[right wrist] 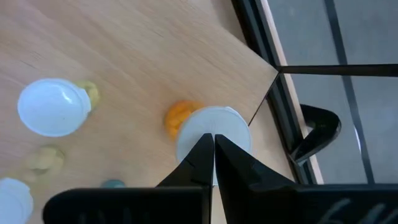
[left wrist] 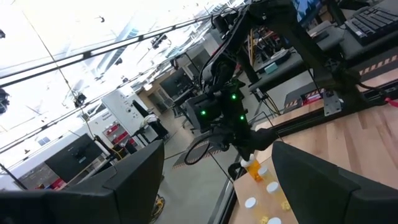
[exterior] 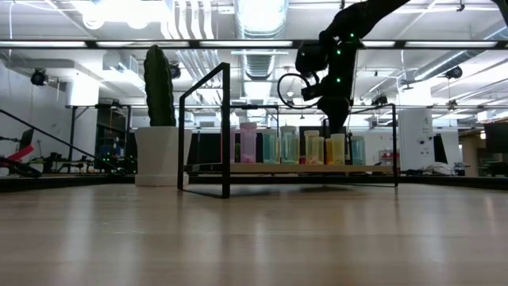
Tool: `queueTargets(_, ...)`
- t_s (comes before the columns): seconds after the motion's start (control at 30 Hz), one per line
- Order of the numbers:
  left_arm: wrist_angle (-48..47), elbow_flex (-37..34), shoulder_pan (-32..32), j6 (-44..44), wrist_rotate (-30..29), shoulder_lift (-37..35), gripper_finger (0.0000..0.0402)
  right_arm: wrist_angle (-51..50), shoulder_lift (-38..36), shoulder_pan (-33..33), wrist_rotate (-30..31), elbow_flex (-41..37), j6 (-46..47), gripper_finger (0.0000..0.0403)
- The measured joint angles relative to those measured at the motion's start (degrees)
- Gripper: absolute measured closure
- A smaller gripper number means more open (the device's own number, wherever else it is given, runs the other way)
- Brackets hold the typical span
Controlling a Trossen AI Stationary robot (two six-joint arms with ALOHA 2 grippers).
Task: Pick and place medicine bottles onto shelf by color
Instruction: Put the orange pill bottle on the shelf, then put the blue pill bottle on the shelf aligned with the other blue pill bottle
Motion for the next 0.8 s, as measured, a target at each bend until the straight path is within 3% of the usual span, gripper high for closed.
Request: queueTargets(0.8,1.07,0.02,0.0,0.46,0.04,0.86,0.0121,0.99,-1.6,1.14,1.77,1.88,2.36,0.0394)
